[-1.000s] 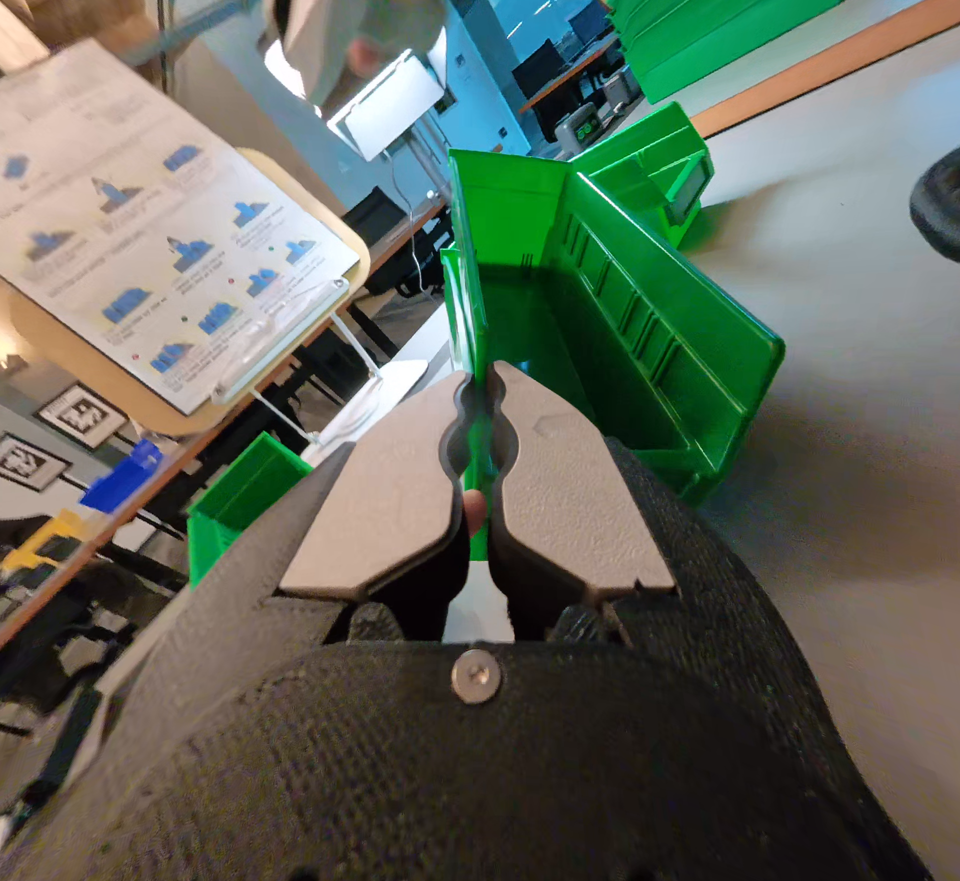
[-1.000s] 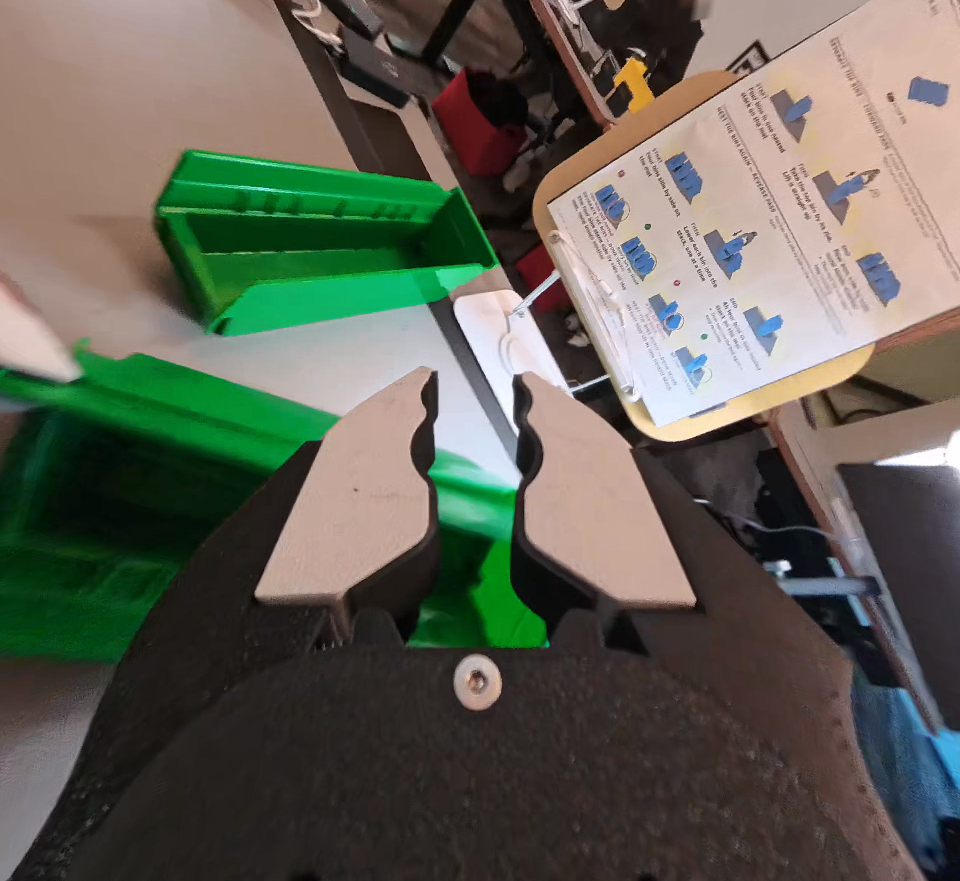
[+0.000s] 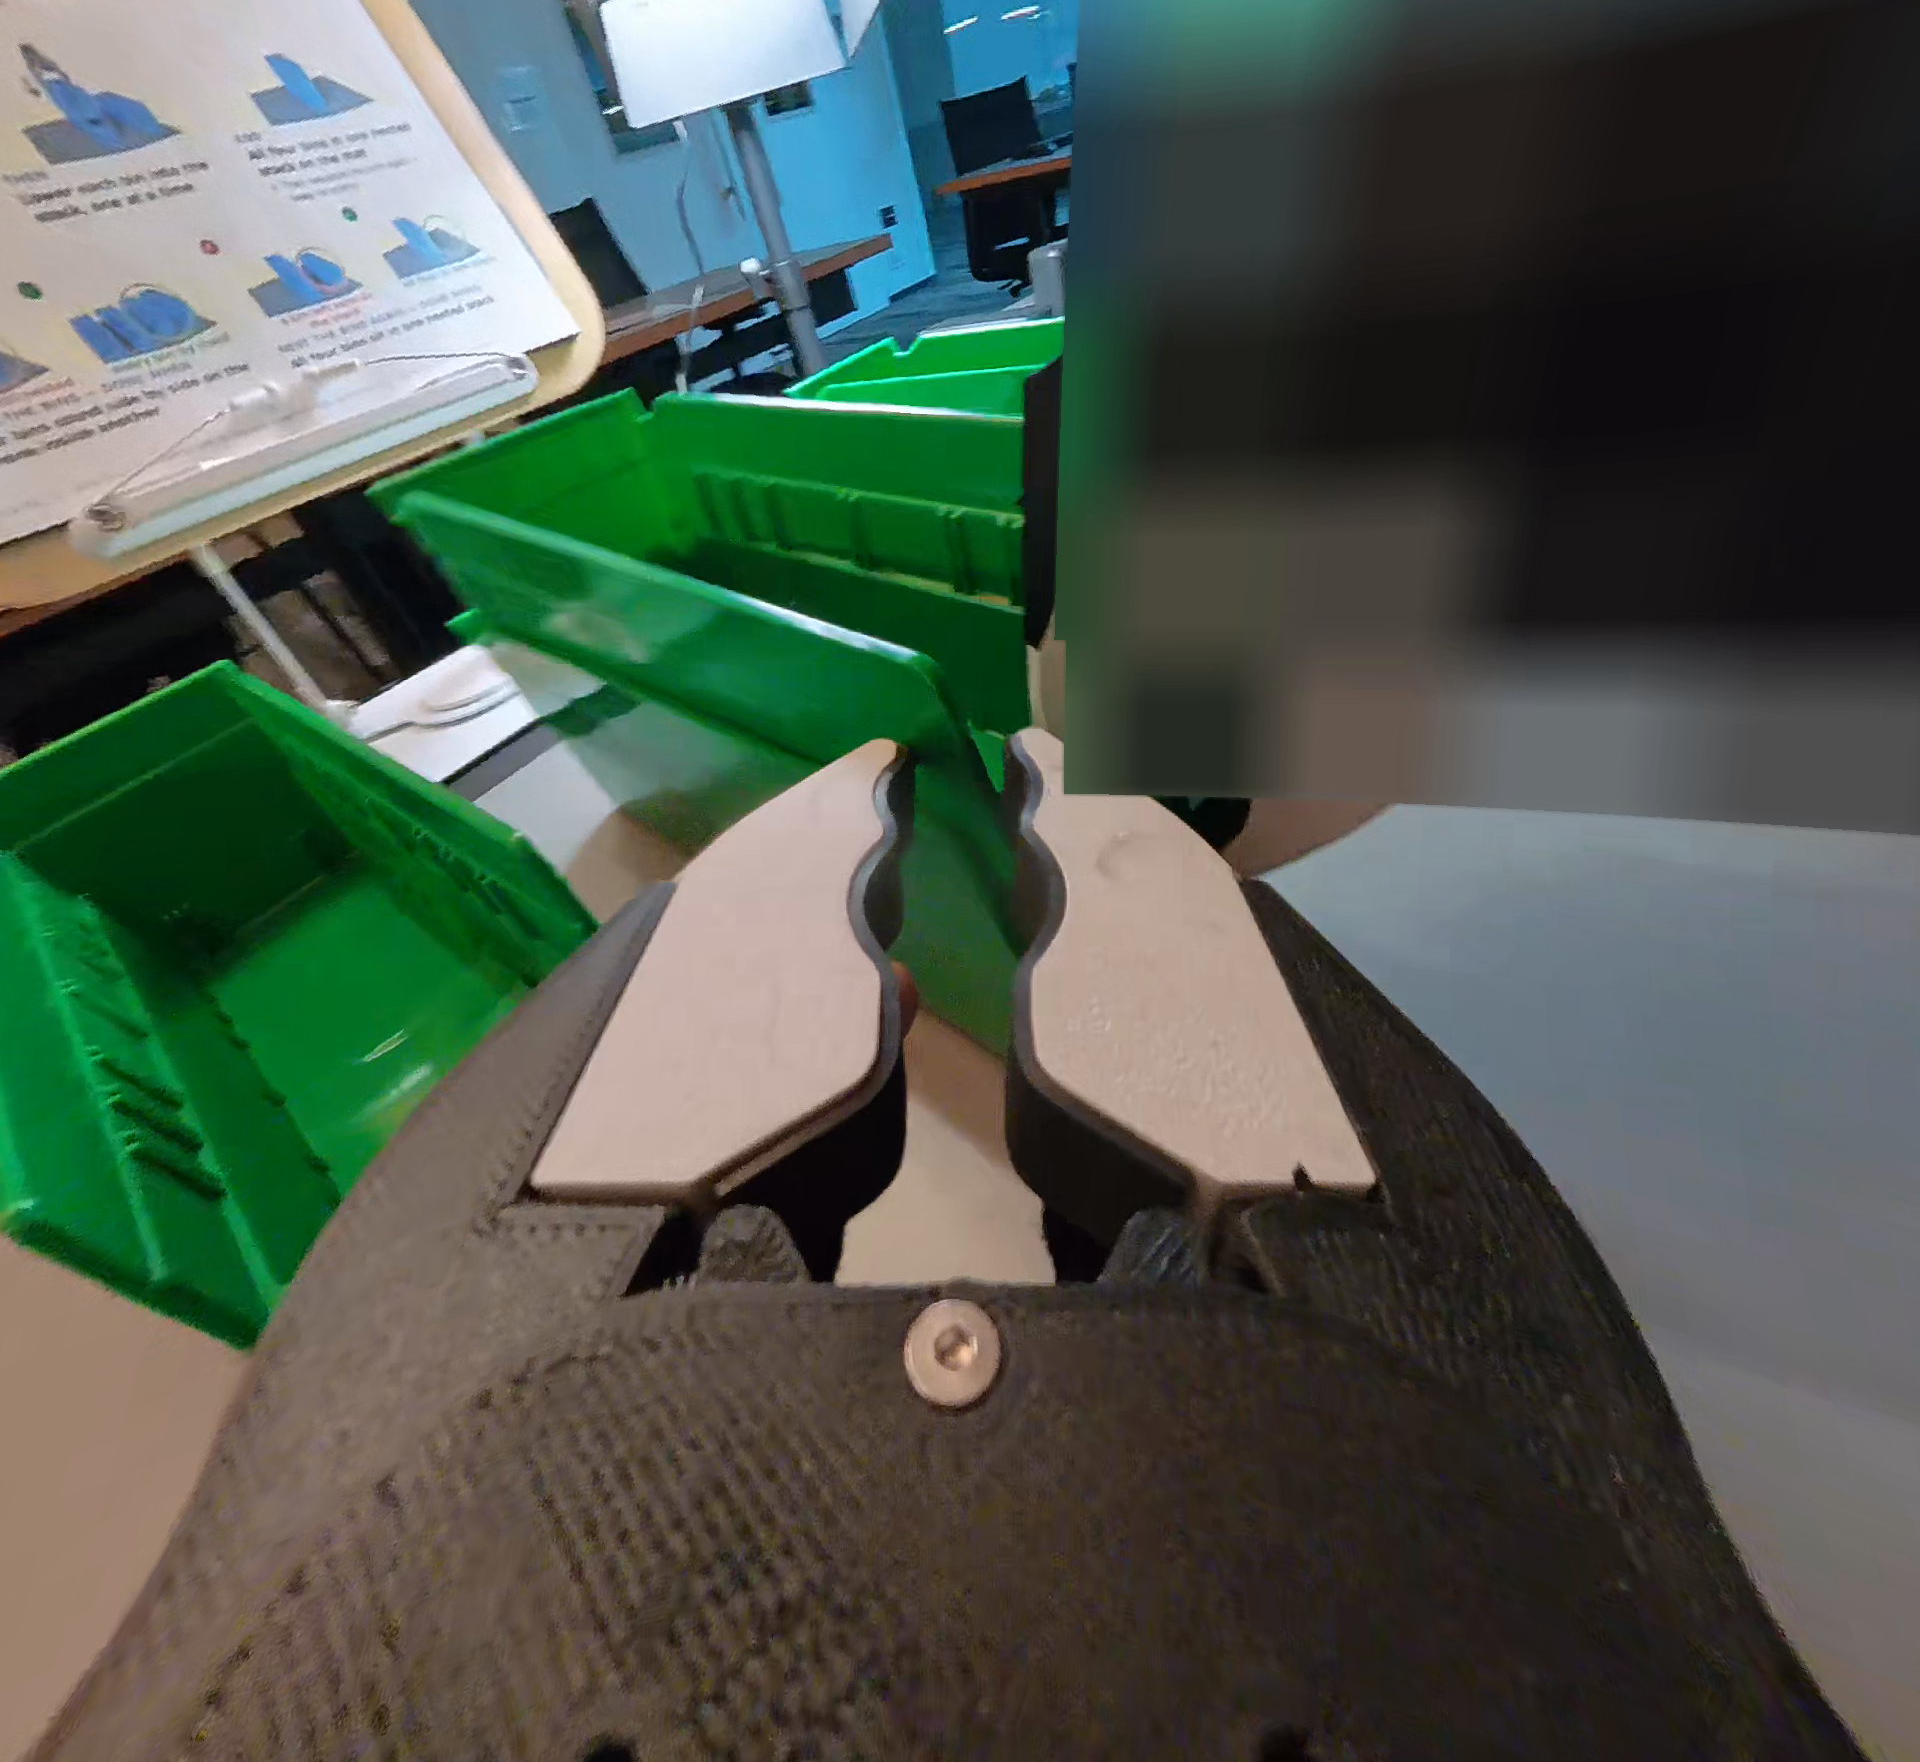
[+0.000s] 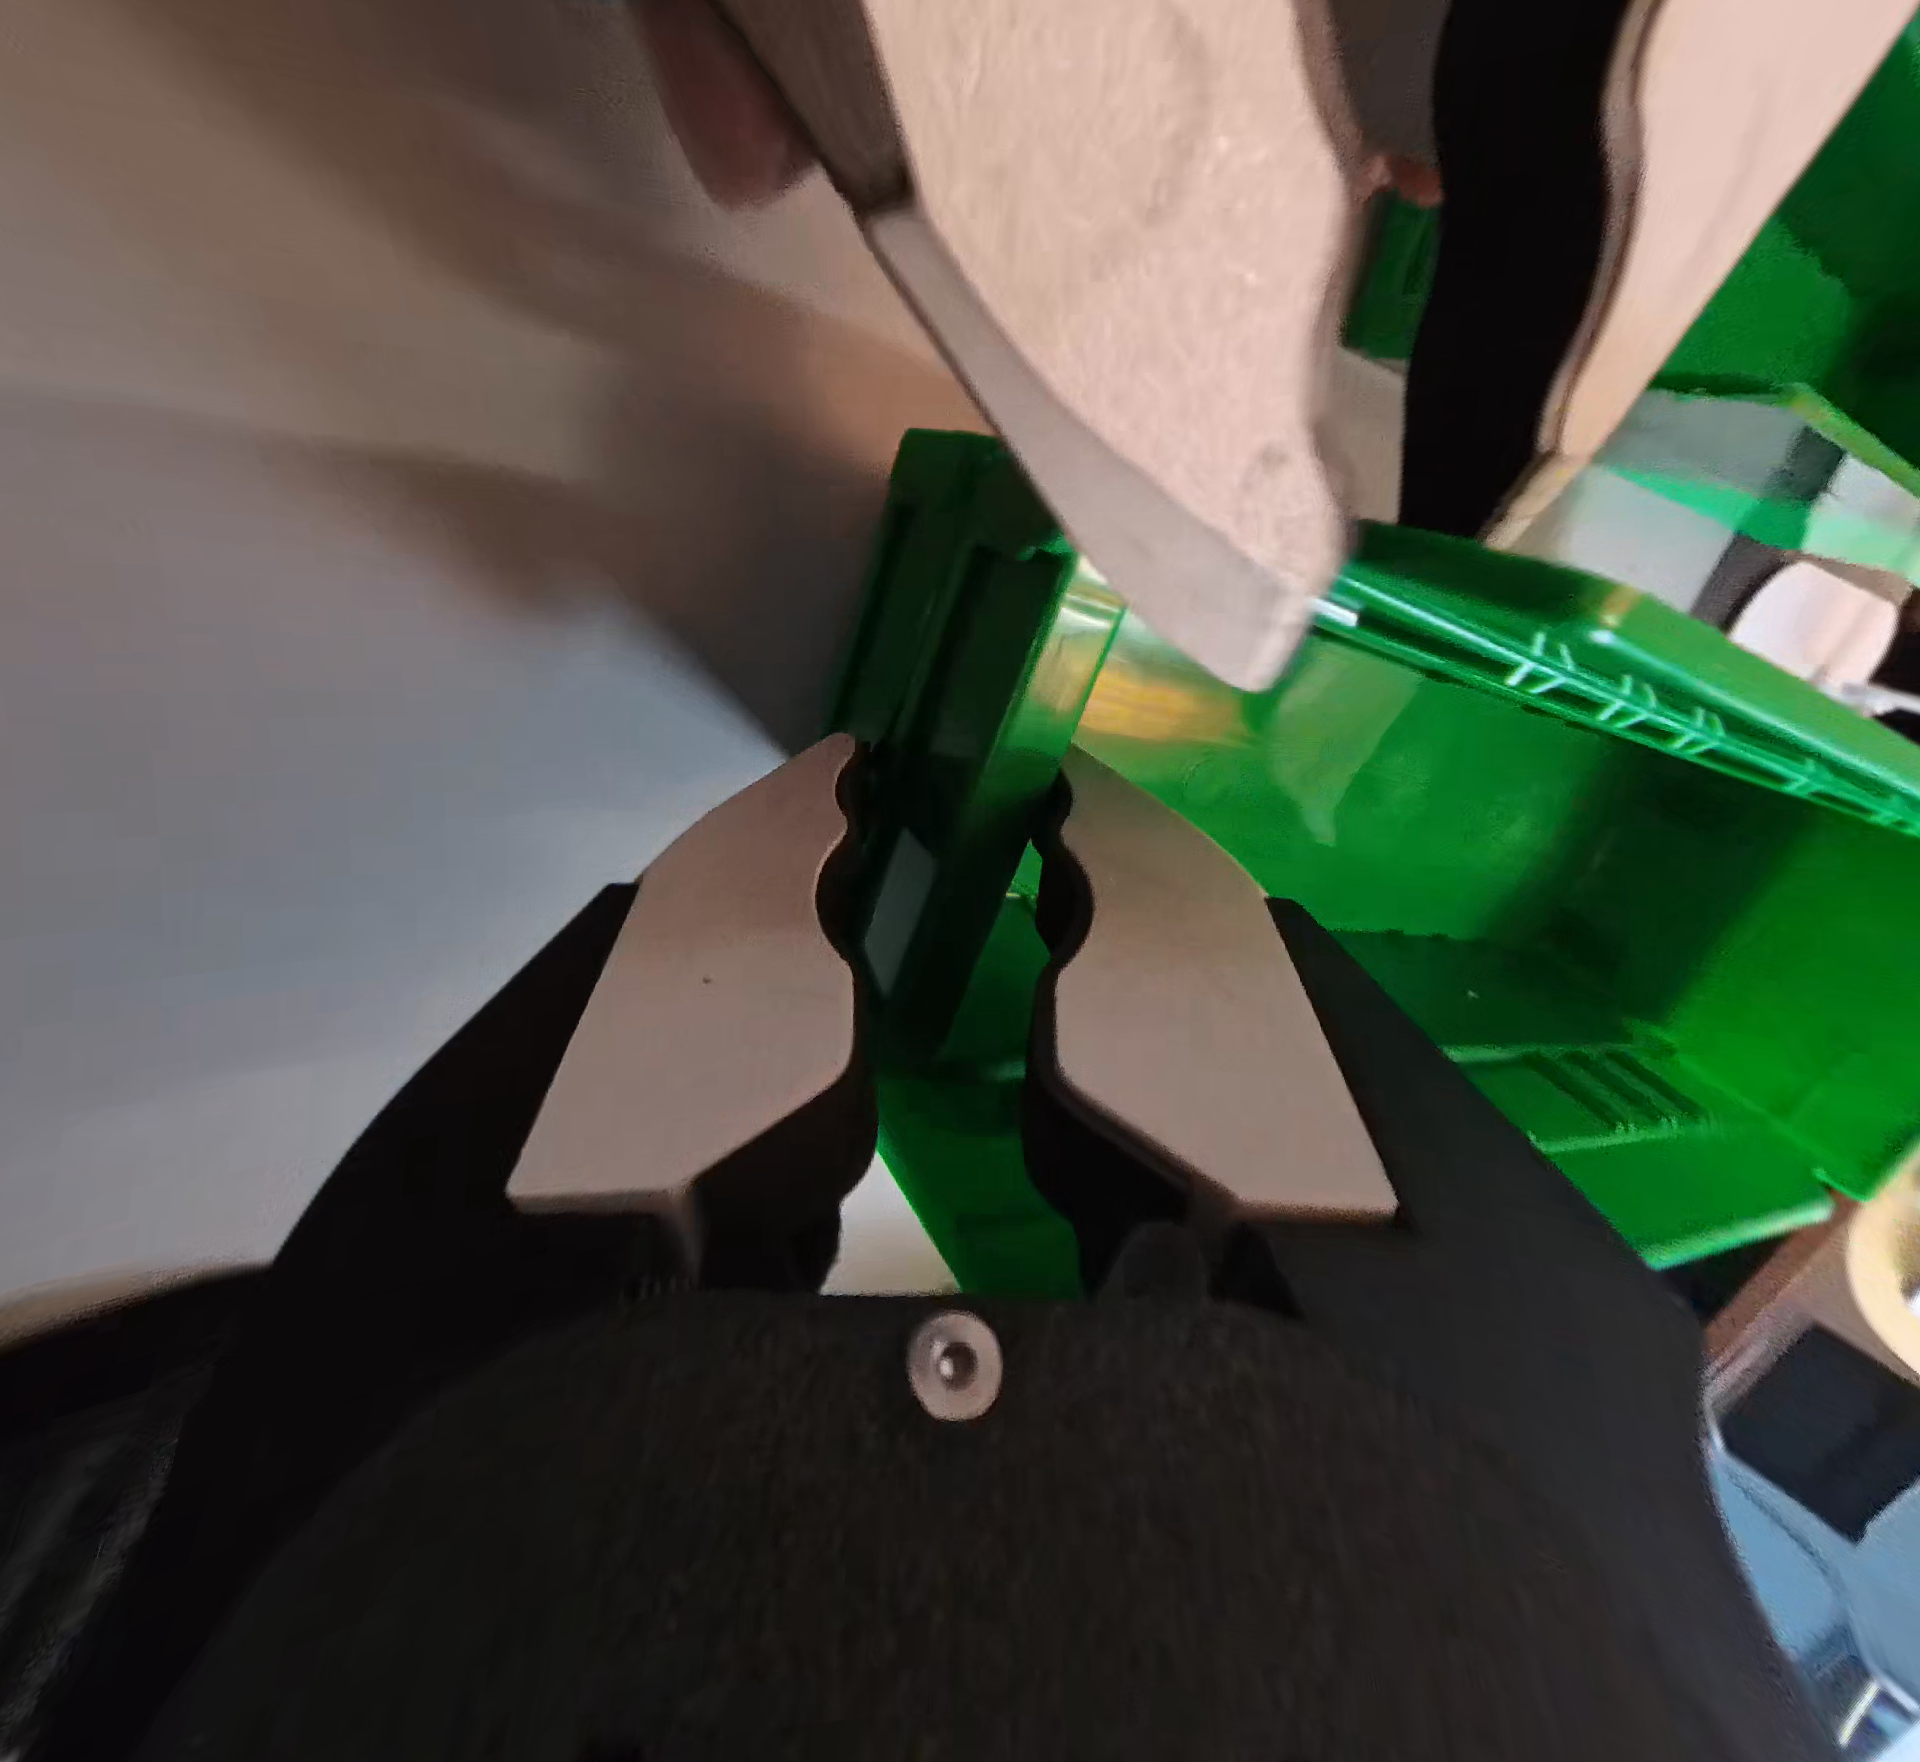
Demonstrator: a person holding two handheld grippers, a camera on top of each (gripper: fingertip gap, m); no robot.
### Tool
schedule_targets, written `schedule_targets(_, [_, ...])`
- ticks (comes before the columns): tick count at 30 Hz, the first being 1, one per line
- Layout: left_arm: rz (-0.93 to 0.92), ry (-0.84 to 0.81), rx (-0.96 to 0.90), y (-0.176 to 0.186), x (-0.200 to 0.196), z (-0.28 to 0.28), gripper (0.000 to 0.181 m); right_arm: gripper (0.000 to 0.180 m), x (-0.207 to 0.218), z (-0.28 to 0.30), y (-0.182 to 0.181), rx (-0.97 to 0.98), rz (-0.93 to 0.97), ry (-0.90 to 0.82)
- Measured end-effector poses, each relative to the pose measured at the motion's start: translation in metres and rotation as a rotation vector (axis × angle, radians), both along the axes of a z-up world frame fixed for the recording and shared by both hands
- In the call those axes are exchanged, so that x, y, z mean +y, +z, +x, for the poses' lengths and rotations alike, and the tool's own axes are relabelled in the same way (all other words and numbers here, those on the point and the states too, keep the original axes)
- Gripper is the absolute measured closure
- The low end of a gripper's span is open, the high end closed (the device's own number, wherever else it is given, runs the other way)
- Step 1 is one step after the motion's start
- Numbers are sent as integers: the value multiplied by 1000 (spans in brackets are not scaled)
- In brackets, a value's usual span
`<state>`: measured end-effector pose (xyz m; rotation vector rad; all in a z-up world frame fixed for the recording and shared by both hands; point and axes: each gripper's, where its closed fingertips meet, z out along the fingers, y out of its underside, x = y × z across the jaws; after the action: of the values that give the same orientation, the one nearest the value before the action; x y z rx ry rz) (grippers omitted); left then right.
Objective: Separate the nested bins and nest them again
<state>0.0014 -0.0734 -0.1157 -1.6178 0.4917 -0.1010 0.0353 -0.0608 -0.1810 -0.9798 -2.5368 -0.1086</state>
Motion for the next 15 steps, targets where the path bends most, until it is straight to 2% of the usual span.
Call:
schedule_targets(1, [-19, -22, 8, -4, -1, 1, 163, 149, 1, 1, 3, -18, -9, 27])
schedule_targets(5, [-25, -84, 5, -8, -5, 4, 150, 151, 1, 4, 14, -71, -103, 73])
schedule_targets(8, [-42, -97, -12, -5, -4, 3, 145, 151, 4, 3, 18, -94, -75, 96])
schedule_targets(10, [-65, -140, -11, -9, -7, 5, 130, 150, 9, -2, 25, -70, -50, 84])
schedule_targets(15, [-134, -72, 27, -27, 0, -7, 128, 151, 32, -9, 42, 23, 17, 45])
